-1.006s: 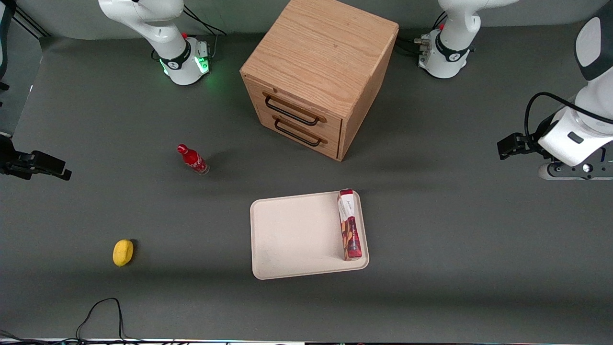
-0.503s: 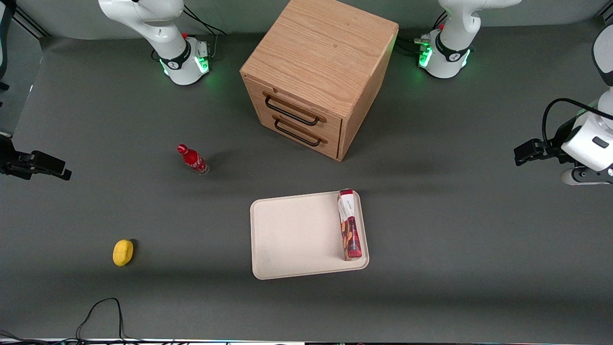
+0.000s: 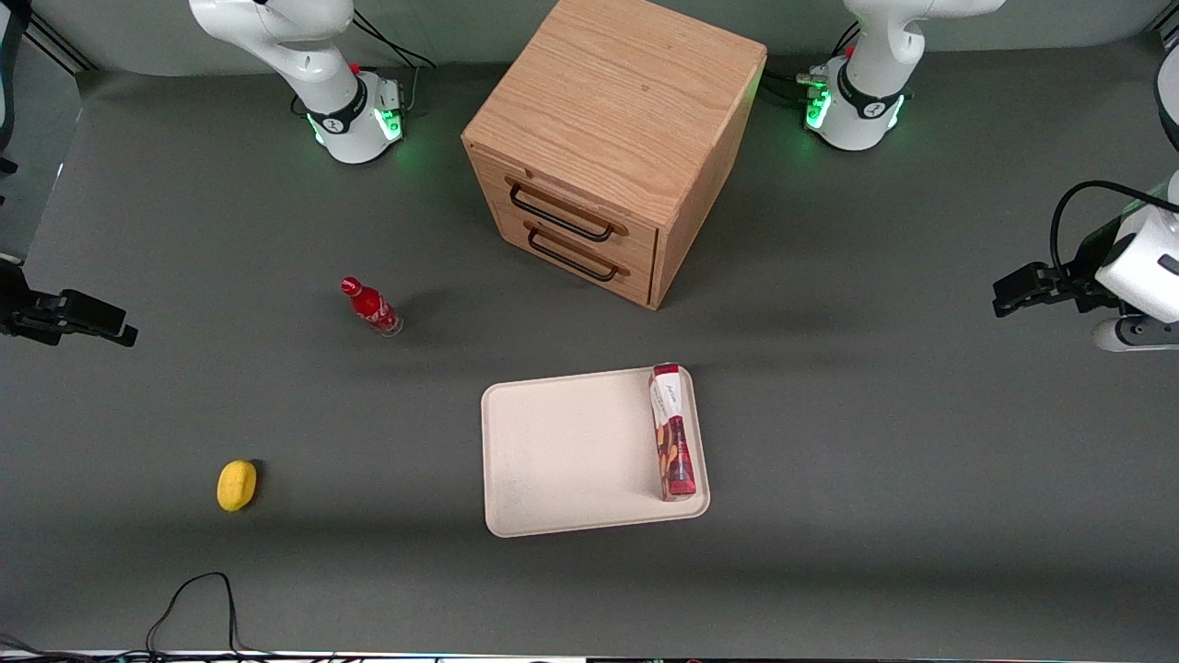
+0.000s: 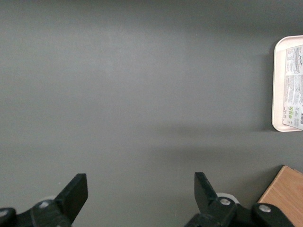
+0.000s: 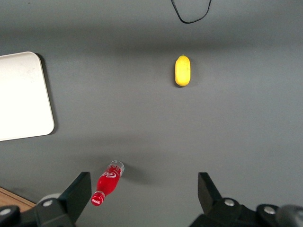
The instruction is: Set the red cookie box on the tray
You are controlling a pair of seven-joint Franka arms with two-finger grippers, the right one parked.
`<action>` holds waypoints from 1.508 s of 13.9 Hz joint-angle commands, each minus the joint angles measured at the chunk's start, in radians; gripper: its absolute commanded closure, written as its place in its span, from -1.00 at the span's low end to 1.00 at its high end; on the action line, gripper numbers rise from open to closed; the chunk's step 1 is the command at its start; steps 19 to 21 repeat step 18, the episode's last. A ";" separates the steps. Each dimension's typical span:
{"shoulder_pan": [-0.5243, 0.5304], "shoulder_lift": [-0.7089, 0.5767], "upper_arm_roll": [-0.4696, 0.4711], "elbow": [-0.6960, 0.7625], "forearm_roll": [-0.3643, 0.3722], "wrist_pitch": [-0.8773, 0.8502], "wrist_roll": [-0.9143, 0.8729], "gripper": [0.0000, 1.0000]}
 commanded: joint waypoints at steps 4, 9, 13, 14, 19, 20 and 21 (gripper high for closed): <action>-0.009 -0.018 0.007 0.003 -0.017 -0.052 0.016 -1.00; -0.006 -0.015 0.003 0.002 -0.019 -0.052 0.050 -1.00; 0.023 -0.015 -0.029 0.002 -0.019 -0.049 0.051 -1.00; 0.025 -0.015 -0.037 0.003 -0.019 -0.047 0.056 -1.00; 0.019 -0.015 -0.034 0.003 -0.017 -0.050 0.059 -1.00; 0.019 -0.015 -0.034 0.003 -0.017 -0.050 0.059 -1.00; 0.019 -0.015 -0.034 0.003 -0.017 -0.050 0.059 -1.00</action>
